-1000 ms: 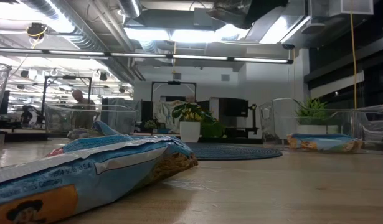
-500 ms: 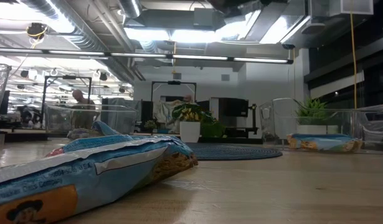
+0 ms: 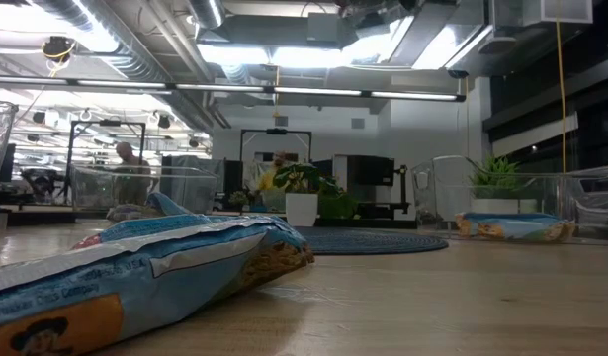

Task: Pick and place Granola Bars by type
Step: Put the red granola bar into the bottom transparent bin

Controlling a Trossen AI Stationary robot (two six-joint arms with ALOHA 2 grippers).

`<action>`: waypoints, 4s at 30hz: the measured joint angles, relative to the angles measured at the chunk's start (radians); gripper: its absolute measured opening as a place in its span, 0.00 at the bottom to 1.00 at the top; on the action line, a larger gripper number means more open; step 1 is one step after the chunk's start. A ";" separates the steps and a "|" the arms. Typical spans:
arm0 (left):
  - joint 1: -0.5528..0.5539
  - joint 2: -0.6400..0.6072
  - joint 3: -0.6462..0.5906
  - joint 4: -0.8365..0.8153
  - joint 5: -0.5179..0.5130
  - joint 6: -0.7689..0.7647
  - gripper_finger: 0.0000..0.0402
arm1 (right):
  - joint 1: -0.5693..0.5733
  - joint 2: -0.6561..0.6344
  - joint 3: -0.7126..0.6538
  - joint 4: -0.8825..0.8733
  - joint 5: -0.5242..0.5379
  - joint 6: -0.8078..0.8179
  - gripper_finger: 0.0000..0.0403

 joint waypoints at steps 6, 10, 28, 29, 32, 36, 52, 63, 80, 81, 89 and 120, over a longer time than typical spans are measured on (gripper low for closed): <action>0.000 0.000 0.000 0.032 -0.025 0.018 0.54 | 0.000 0.000 0.000 0.004 -0.007 0.000 0.02; 0.000 0.000 0.000 0.032 -0.057 0.017 0.44 | 0.000 0.000 0.000 0.004 -0.007 0.000 0.02; 0.000 0.000 0.000 0.032 -0.058 -0.004 0.06 | 0.000 0.000 0.000 0.003 -0.046 -0.049 0.05; 0.000 0.000 0.000 0.032 -0.058 -0.010 0.06 | 0.000 0.000 0.000 0.004 -0.055 -0.073 0.07; 0.000 0.000 0.000 0.032 -0.057 -0.020 0.06 | 0.005 -0.009 0.000 0.010 -0.081 -0.128 0.14; 0.000 0.000 0.000 0.032 -0.071 -0.019 0.06 | 0.010 -0.043 -0.001 0.013 -0.059 -0.174 0.25; 0.000 -0.024 0.044 0.030 -0.149 0.007 0.06 | 0.009 -0.203 0.000 -0.087 0.135 -0.153 0.38; -0.042 -0.181 0.048 -0.032 -0.034 -0.129 0.06 | 0.009 -0.206 0.000 -0.127 0.136 -0.154 0.38; -0.042 -0.436 0.049 -0.375 0.257 -0.442 0.07 | 0.009 -0.206 0.000 -0.141 0.136 -0.155 0.38; -0.042 -0.452 0.049 -0.407 0.255 -0.471 0.07 | 0.009 -0.206 0.000 -0.141 0.136 -0.153 0.38; -0.042 -0.472 0.048 -0.528 0.313 -0.581 0.07 | 0.009 -0.196 0.000 -0.139 0.138 -0.151 0.38; -0.484 -0.428 -0.391 -0.573 0.526 -1.081 0.07 | 0.009 -0.113 0.000 -0.140 0.136 -0.155 0.38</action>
